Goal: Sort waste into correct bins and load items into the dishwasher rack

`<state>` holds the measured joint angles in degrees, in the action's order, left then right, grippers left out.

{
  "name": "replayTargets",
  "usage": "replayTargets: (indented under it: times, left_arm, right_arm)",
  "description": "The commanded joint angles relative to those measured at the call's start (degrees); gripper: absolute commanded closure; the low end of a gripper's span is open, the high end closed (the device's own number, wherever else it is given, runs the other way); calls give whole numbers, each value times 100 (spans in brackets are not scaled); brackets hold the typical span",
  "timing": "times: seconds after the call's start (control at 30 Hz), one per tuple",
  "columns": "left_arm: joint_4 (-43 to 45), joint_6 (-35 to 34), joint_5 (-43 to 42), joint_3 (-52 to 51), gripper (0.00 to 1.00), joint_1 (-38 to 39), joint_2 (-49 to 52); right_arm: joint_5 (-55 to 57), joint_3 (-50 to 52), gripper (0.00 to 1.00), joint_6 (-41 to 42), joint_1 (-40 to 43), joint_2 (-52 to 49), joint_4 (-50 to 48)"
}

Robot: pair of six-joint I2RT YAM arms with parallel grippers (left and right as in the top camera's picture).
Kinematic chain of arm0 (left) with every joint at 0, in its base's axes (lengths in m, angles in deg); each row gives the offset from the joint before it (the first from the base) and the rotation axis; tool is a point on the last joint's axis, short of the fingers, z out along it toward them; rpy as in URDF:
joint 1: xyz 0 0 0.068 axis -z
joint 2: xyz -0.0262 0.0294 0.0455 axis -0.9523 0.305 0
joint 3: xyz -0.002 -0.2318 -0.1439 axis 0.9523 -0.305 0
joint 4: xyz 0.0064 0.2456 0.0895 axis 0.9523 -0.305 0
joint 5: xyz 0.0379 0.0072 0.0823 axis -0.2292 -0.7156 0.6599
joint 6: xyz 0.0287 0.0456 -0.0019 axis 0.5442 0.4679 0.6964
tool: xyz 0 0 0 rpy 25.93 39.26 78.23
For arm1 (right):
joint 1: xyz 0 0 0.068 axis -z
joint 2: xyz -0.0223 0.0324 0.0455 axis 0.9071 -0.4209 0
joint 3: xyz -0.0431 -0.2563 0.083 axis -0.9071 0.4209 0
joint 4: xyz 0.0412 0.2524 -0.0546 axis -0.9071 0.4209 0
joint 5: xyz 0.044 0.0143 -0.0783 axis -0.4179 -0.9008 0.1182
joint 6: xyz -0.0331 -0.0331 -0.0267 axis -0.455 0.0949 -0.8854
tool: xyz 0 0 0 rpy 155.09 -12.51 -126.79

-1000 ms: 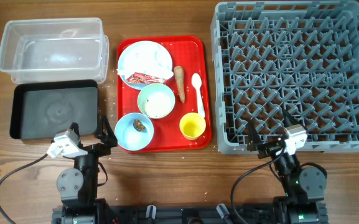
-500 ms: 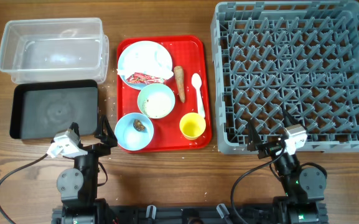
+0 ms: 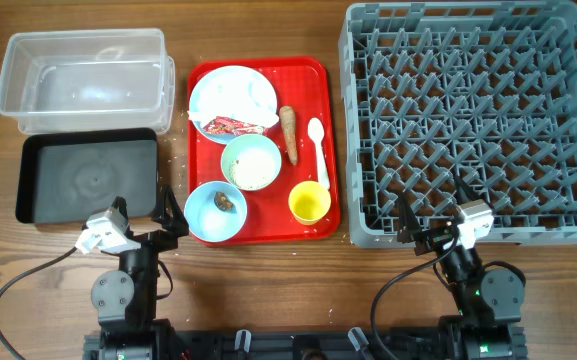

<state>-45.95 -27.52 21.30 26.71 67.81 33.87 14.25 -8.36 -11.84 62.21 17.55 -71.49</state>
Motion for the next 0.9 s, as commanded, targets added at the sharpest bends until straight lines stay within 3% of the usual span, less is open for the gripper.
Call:
replayTargets:
  times: [0.0,0.33,0.6,0.87]
  left_arm:
    - [-2,127,-9,-37,0,42,-46]
    - [-2,122,-11,-37,0,42,-46]
    - [105,170,-31,-37,0,42,-46]
    - [275,334,-398,269,0,42,-11]
  right_arm:
    - [-31,13,0,28,-4,35,-24]
    - [487,13,0,-98,-2,35,-52]
    - [46,4,0,367,-4,35,-933]
    - [-289,-623,0,323,-2,-114,-951]
